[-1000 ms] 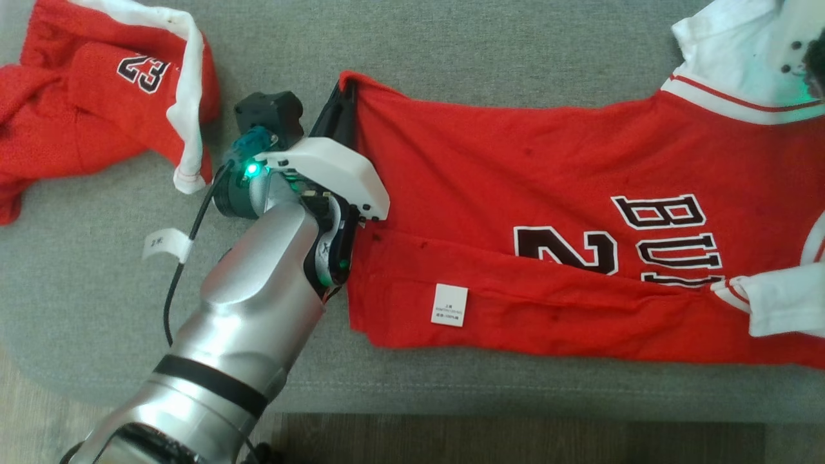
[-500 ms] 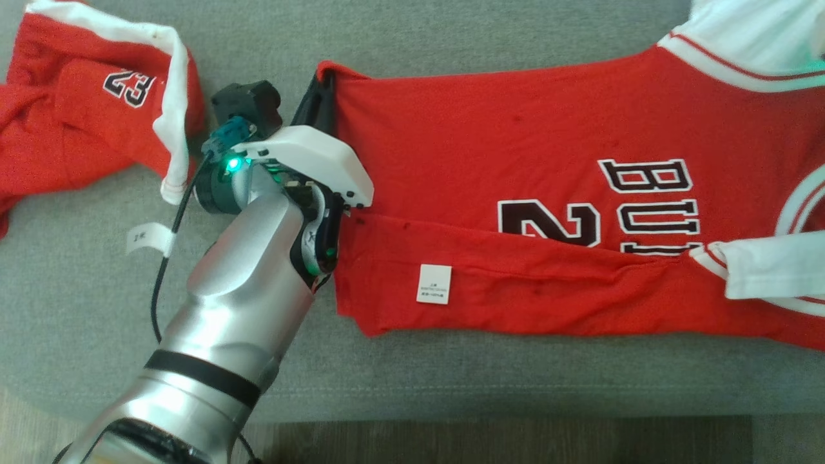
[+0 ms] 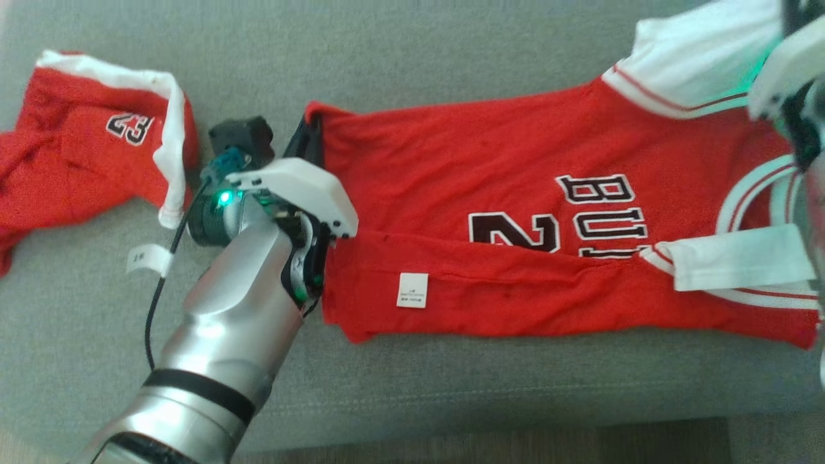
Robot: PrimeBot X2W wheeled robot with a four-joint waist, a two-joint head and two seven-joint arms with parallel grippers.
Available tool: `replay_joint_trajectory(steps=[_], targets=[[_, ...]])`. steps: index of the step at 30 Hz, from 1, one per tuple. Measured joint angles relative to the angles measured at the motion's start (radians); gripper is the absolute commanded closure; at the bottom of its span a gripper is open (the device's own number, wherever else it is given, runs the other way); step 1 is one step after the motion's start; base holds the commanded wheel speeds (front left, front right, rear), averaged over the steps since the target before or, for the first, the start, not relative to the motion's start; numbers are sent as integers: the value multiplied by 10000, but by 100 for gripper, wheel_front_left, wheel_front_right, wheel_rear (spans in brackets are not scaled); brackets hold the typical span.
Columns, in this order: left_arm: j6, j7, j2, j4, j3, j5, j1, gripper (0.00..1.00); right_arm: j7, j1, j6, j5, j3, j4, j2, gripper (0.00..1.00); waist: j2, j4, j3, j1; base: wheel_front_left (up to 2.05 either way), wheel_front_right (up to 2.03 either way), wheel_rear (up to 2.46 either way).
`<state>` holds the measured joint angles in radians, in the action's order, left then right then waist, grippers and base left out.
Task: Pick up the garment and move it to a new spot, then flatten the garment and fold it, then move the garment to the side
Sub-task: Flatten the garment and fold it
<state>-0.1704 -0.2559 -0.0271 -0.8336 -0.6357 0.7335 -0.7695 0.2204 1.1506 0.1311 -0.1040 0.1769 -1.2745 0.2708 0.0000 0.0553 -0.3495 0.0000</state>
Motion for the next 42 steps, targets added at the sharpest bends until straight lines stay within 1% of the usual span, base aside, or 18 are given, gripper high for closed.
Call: replay_joint_trajectory(steps=[6, 7, 13, 18, 22, 27, 29, 33, 36, 38, 42], targets=[[105, 0, 0, -173, 198, -217, 383, 100, -27, -847, 0, 834, -575, -186, -207, 100, 0, -226, 761, 0, 0, 0, 0], [105, 0, 0, -173, 198, -217, 383, 100, -27, -847, 0, 834, -575, -186, -207, 100, 0, -226, 761, 0, 0, 0, 0], [228, 0, -25, -138, 362, -545, 1032, 100, -282, -1725, 0, 1699, -1319, -198, -171, 100, 0, -382, 1485, -1, 0, 0, 0], [313, 2, -94, -127, 314, -736, 1734, 100, -938, -2602, 0, 2504, -1967, -50, -35, 100, 0, -431, 2061, -1, 0, 0, 0], [389, 2, -173, -132, 226, -811, 2209, 100, -1766, -3323, 0, 3235, -2537, 466, 209, 100, 0, -444, 2444, -1, 0, 0, 0], [441, 71, -249, -136, 17, -815, 2685, 100, -3110, -4504, 0, 4253, -3241, 1751, 650, 100, 1, -458, 2806, -1, 0, 0, 0], [443, 151, -288, -117, -6, -813, 2847, 100, -3733, -5002, 0, 4686, -3436, 2464, 968, 100, 0, -470, 2910, -1, 0, 0, 0], [566, 516, -347, 36, -50, -748, 3173, 100, -5037, -5986, 0, 5467, -3501, 4205, 1693, 100, 0, -498, 3064, -1, 0, 0, 0], [568, 721, -384, 249, -109, -660, 3379, 100, -6065, -6778, 0, 5866, -3379, 5618, 2102, 100, 0, -527, 3135, -1, 0, 0, 0], [566, 861, -441, 343, -182, -612, 3463, 100, -6729, -7365, 0, 6040, -3149, 6554, 2261, 100, 0, -552, 3154, -1, 0, 0, 0], [562, 1195, -539, 514, -314, -604, 3638, 100, -7756, -8545, 0, 6038, -2314, 8207, 2263, 100, 0, -574, 3146, -1, 0, 0, 0]])
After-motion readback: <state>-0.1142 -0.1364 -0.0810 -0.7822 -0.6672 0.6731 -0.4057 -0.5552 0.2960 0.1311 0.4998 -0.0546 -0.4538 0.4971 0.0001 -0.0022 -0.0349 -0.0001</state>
